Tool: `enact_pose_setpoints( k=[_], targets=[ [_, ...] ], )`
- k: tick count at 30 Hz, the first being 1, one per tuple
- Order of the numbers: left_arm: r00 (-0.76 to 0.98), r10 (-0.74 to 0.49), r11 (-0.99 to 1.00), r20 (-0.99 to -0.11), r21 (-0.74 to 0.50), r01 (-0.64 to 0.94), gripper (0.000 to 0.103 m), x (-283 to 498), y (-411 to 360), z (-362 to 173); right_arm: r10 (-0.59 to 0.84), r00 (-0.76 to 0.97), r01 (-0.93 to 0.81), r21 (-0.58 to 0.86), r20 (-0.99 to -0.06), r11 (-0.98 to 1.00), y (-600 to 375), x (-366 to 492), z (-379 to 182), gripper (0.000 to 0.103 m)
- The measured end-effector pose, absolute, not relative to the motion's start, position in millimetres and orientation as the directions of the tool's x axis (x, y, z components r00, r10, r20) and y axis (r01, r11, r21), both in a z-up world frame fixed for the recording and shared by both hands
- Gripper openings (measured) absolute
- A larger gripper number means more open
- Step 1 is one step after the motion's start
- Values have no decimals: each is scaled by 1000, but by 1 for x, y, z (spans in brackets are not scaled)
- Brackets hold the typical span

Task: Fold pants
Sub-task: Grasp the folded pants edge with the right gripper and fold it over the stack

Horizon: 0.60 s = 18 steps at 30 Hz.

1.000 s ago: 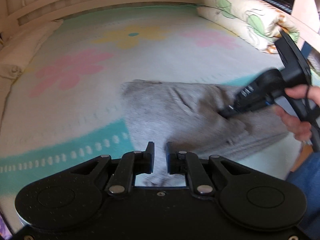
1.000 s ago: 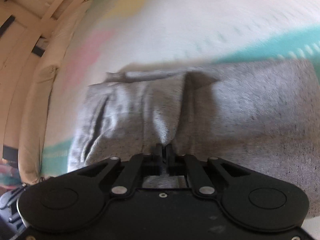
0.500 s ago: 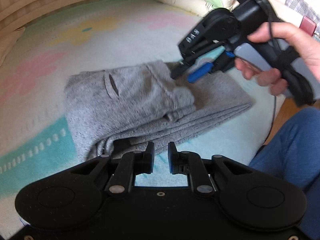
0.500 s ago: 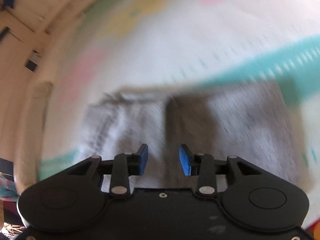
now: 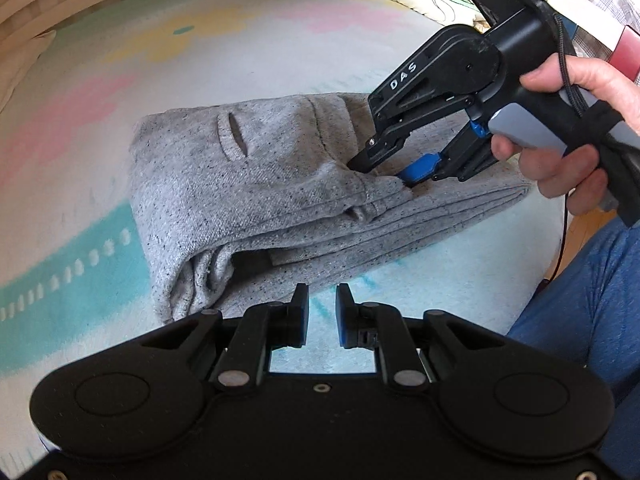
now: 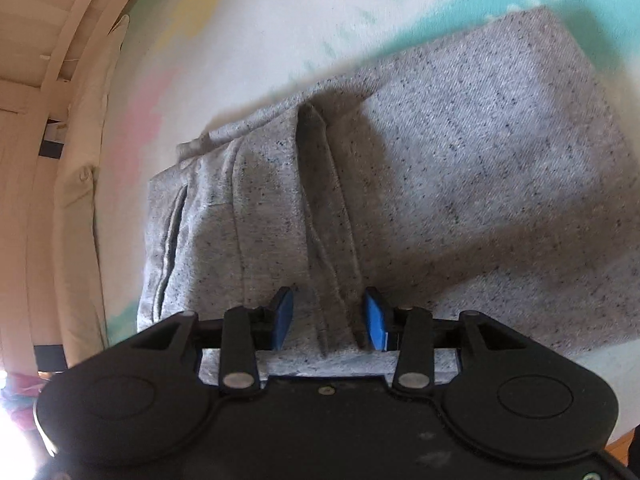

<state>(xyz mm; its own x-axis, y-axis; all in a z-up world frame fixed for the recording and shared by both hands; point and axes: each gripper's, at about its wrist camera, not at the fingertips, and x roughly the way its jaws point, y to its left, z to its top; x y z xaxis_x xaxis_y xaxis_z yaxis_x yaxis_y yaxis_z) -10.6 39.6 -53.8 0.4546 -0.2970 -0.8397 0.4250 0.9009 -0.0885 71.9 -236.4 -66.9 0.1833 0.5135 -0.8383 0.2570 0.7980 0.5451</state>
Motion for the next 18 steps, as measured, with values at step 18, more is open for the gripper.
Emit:
enact_pose_setpoints(
  k=[18],
  targets=[
    [566,-316,900,-761,-52,432,23,0,-2,-43,492,447,-54,526,-748,849,-235,65,51,8]
  ],
)
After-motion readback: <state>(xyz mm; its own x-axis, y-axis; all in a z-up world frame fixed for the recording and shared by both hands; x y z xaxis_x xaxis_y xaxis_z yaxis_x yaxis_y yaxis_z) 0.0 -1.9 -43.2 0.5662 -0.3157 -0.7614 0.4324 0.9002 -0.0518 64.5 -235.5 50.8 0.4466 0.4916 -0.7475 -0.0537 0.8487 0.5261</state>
